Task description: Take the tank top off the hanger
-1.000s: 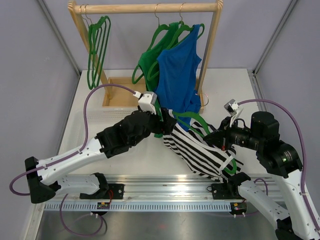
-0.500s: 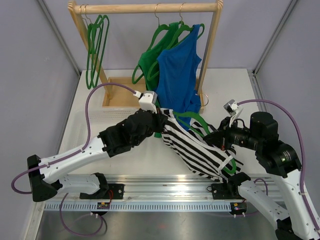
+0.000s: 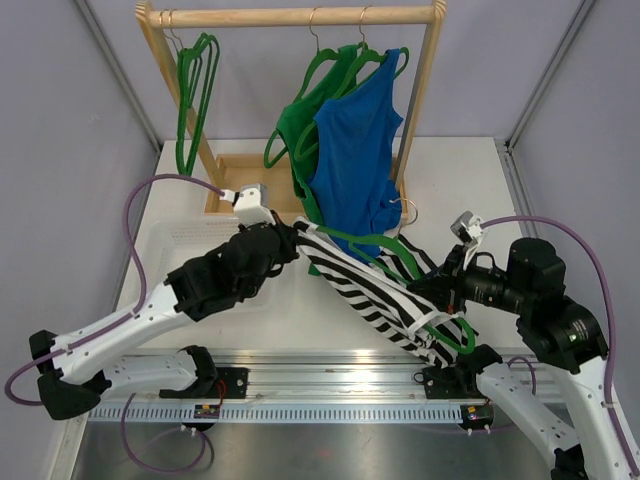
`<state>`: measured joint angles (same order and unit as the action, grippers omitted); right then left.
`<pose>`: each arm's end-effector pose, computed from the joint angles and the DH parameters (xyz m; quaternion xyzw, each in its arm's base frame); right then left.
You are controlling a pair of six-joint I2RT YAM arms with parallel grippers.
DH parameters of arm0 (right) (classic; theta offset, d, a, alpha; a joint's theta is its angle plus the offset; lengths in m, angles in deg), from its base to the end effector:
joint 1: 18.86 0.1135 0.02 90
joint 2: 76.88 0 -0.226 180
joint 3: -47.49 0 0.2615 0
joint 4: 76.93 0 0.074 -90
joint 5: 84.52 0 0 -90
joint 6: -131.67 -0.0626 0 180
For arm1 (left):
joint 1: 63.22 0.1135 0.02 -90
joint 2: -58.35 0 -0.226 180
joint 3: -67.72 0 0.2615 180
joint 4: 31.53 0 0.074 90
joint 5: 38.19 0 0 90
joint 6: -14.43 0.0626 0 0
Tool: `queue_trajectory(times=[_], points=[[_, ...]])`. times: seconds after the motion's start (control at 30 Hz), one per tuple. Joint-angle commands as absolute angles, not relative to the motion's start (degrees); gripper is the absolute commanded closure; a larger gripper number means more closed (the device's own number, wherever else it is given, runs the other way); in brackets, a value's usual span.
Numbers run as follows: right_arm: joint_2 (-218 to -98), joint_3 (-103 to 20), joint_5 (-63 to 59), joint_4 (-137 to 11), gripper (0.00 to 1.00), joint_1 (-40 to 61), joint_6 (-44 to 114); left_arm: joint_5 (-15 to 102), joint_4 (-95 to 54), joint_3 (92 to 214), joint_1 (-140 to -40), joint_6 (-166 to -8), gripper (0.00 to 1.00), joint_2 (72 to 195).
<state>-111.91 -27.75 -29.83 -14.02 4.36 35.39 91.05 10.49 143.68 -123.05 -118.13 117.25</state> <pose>0.1236 0.0924 0.3638 -0.2831 0.7598 0.3786 0.4463 0.1671 -0.2086 0.3320 -0.0592 0.8123 -0.2172 0.5380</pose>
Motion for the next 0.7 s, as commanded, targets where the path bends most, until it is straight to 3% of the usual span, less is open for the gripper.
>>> queue_trajectory(times=[0.0,0.33,0.53,0.67], points=[[-110.19,-28.7,-35.3,-16.83,1.0,4.61,37.19,100.68,15.66,141.46,-119.38,-123.99,1.0,114.17],[-113.79,-30.72,-41.37,-13.4,1.0,4.52,38.33,106.21,19.36,135.74,-115.95,-129.1,1.0,103.45],[-117.58,-32.22,-42.32,-10.76,1.0,4.52,39.81,103.75,6.87,131.69,-115.86,-118.8,1.0,98.17],[-114.34,-33.01,-43.48,-11.72,1.0,4.61,41.32,108.93,18.9,135.82,-115.16,-125.57,1.0,101.32]])
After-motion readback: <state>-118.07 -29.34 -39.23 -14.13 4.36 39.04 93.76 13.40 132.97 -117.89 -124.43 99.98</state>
